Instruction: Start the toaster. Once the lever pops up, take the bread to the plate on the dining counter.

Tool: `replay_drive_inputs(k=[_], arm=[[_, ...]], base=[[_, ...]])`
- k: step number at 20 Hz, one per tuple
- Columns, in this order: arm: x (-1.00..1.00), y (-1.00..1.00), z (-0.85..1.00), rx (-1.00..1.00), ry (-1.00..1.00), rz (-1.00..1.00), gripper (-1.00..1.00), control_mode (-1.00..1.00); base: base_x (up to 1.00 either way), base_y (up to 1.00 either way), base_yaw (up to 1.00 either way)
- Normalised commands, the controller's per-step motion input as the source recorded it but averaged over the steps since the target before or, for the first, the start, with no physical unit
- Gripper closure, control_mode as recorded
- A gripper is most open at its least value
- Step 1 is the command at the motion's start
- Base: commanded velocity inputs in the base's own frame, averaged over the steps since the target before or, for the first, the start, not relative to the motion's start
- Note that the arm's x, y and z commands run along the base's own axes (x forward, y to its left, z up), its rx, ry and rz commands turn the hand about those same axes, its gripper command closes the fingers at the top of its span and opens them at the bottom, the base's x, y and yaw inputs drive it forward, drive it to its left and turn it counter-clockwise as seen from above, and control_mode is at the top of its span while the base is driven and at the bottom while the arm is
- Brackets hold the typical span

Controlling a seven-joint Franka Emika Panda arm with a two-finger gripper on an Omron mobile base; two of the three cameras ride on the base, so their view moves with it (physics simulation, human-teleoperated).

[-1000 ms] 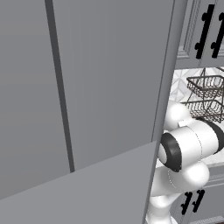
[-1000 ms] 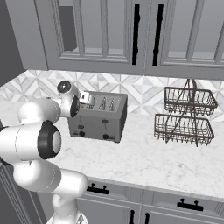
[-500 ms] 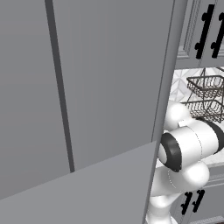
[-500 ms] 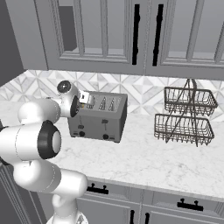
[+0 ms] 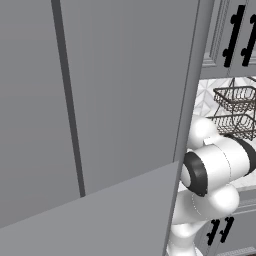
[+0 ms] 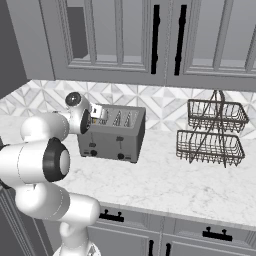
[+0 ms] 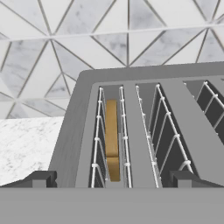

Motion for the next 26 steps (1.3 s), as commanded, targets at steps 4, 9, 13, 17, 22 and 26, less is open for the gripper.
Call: replay_drive_inputs(k=[4, 9, 13, 17, 22, 26], arm=[[0.0, 0.0, 0.0, 0.0, 0.0, 0.0, -1.0, -1.0], [0.0, 0.0, 0.0, 0.0, 0.0, 0.0, -1.0, -1.0], [0.0, 0.0, 0.0, 0.0, 0.0, 0.0, -1.0, -1.0], [0.0, 0.0, 0.0, 0.0, 0.0, 0.0, -1.0, -1.0], [0.0, 0.0, 0.0, 0.0, 0.0, 0.0, -1.0, -1.0], [0.0, 0.0, 0.0, 0.0, 0.0, 0.0, -1.0, -1.0]], base=[[0.0, 0.0, 0.0], [0.0, 0.0, 0.0], [0.0, 0.0, 0.0], [0.0, 0.0, 0.0], [0.0, 0.0, 0.0], [0.0, 0.0, 0.0]])
